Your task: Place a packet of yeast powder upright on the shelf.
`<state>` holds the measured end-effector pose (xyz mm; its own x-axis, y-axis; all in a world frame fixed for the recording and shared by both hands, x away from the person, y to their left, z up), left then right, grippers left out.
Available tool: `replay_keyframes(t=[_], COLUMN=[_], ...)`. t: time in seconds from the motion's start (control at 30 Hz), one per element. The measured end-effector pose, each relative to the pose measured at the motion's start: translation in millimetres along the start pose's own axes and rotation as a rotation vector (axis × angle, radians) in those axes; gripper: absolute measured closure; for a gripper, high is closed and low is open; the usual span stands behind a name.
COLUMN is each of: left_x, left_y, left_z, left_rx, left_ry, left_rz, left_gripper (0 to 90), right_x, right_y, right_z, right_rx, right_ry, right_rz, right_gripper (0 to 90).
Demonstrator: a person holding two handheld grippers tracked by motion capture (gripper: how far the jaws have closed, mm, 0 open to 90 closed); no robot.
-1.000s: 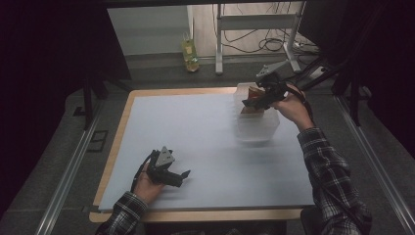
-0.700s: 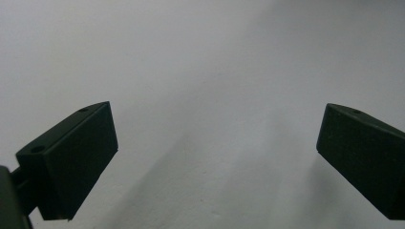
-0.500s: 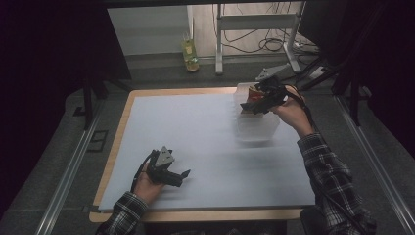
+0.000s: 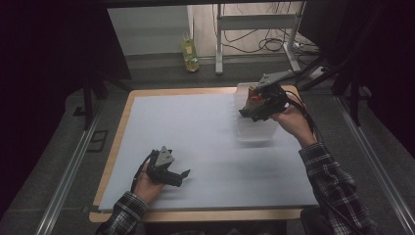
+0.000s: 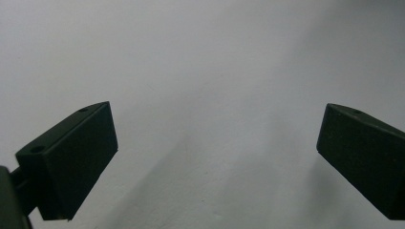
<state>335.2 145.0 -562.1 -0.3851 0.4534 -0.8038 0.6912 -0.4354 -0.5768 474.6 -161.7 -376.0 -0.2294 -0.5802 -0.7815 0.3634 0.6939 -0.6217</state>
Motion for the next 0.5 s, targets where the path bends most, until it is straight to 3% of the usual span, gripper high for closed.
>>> replay_keyframes(t=[0.5], left_x=[0.0], left_y=[-0.3], left_z=[-0.7], left_rx=[-0.002], left_ry=[-0.006], left_rz=[0.001], left_gripper=[0.1], right_x=[18.0], right_y=[-5.3], right_z=[-18.0], right_rx=[-0.007], right_ry=[0.019], right_rz=[0.03], right_gripper=[2.8])
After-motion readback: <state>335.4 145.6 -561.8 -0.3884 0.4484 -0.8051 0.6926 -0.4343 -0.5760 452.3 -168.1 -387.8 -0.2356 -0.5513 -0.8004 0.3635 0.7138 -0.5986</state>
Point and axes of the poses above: each handheld gripper's, and its own axes: y roughly forward along the jaws, x roughly out of its underside, z roughly to its right, the point moved 4 cm from there along y, roughly forward along the jaws, and after that the axes turned 7 degrees about -x, right-handed, at the moved point
